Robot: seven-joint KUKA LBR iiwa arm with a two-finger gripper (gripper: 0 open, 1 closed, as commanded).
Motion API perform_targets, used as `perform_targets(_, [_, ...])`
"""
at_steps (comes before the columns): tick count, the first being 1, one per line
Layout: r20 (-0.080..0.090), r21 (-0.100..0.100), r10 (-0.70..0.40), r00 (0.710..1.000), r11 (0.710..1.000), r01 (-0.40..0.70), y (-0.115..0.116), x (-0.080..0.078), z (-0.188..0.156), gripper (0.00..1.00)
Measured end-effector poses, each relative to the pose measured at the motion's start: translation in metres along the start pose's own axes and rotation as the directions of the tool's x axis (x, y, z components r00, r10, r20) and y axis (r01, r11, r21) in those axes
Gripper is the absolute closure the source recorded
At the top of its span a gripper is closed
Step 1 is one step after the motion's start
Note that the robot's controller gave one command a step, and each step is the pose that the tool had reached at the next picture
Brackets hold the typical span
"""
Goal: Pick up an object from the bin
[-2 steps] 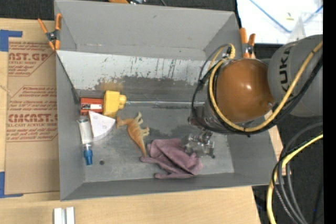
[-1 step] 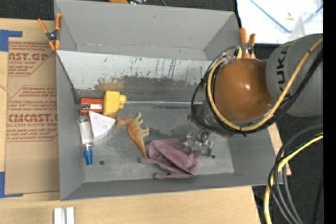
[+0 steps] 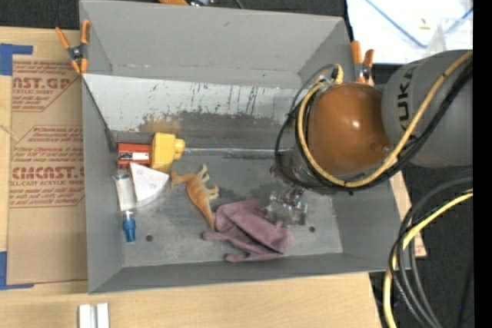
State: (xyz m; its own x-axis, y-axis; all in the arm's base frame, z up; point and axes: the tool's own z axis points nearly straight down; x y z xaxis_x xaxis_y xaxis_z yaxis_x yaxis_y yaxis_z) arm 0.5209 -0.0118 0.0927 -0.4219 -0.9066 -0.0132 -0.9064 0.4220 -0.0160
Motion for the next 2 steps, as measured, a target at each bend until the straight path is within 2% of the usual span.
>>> perform_targets(1, [0.003,0.004,-0.023,1.0,1.0,0.023,-0.003,0.007,-0.067,1.0])
perform_targets(2, [0.004,-0.007,-0.064,0.998,0.998,0.064,-0.007,-0.017,-0.018,1.0])
